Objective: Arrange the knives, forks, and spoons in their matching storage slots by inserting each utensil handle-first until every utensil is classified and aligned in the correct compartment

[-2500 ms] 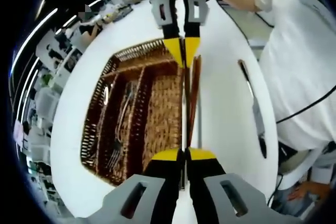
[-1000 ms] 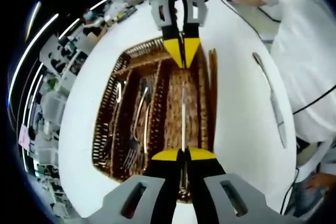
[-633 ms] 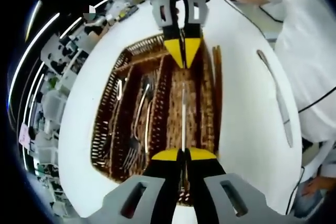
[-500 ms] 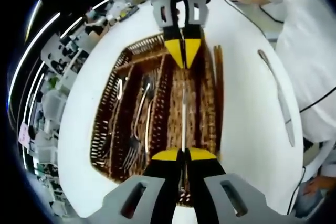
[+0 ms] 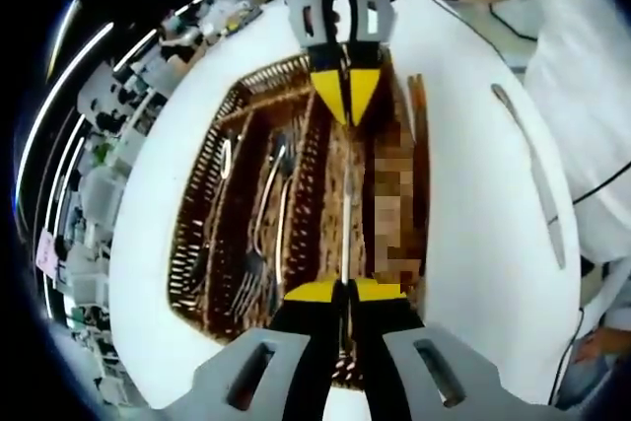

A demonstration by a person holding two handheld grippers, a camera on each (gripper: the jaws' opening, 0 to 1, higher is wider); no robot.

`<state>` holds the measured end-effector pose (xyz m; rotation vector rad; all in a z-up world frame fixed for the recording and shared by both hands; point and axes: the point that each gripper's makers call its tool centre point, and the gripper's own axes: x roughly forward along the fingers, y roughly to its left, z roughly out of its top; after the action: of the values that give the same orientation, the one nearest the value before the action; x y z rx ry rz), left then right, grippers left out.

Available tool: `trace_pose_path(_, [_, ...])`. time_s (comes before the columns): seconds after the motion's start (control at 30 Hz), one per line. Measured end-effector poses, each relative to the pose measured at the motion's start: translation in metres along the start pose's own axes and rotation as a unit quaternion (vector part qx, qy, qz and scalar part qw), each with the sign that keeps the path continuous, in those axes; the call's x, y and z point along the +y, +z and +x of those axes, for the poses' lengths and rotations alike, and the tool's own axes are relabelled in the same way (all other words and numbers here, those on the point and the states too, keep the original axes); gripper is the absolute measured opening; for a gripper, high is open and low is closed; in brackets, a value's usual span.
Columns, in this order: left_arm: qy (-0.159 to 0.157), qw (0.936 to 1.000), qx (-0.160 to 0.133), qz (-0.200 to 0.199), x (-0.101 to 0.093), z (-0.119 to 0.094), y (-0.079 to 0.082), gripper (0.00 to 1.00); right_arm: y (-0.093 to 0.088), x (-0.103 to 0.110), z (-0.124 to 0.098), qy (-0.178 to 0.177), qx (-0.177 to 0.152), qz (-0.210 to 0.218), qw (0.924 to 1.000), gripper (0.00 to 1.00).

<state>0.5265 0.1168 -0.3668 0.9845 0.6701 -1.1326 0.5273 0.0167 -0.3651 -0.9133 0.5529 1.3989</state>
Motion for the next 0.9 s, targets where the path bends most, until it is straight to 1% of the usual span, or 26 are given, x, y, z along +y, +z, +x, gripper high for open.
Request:
trace_pose_path(0.37, [0.001,1.0,0.008,-0.002,0.005,0.008,-0.01,0.03,-0.002,-0.003,0.011,-0.007,0.007,-0.003,0.9999,0.02])
trace_pose_path(0.9, [0.011,0.9998,0.017,-0.002,0.011,0.02,-0.018,0.03,-0.009,-0.01,0.022,-0.021,0.021,-0.007,0.9995,0.02])
